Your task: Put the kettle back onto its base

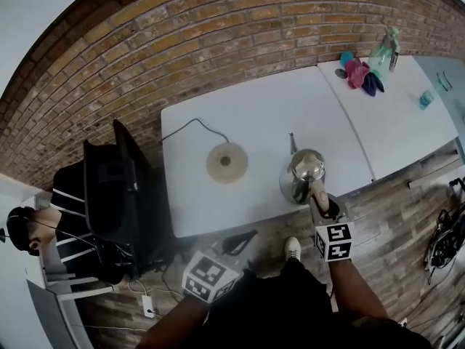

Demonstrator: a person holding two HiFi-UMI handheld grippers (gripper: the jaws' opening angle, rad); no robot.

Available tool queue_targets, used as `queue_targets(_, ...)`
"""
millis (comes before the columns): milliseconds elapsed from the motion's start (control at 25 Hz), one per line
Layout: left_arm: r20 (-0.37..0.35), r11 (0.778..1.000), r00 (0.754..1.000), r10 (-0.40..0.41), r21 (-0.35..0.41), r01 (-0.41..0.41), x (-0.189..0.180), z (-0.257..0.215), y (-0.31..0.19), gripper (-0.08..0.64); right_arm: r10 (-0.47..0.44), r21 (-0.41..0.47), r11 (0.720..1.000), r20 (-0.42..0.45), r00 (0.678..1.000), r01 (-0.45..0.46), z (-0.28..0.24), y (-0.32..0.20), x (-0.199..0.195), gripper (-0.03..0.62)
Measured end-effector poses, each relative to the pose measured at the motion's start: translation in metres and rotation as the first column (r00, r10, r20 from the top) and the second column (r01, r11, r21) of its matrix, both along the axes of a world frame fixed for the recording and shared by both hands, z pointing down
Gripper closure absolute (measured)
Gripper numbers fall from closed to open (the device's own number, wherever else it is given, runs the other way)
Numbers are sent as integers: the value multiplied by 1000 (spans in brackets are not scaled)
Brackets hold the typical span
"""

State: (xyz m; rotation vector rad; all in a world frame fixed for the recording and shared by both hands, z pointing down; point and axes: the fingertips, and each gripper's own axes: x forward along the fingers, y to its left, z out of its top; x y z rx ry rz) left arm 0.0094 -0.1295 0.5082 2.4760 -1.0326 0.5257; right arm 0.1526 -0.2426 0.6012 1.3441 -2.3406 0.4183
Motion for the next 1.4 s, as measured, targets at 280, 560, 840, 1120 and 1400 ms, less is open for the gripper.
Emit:
queue_targets(280,-2,999,999,-48,11,49,-15,-3,5,558,-38,74,997,17,999,36,-28,-4,-12,468)
queue_targets(560,-14,992,992,-123,33,124,-35,-10,6,558,-123,129,985,35,992,117,-56,-13,-43,466)
queue_targets(840,-17,971,973,-230,58,231,-74,-14,11,559,-220,136,967,32,975,214,-62,-21,-89,466)
queue_targets(1120,-18,951,953,-303,55,304,-107,-13,21,558,-291,136,949,25,956,286,-63,-26,-133,468)
queue_targets(1400,-41,931,931,-362,35,363,-133,-10,24,558,-330,140,936,34,943,322,-61,-41,-170,468)
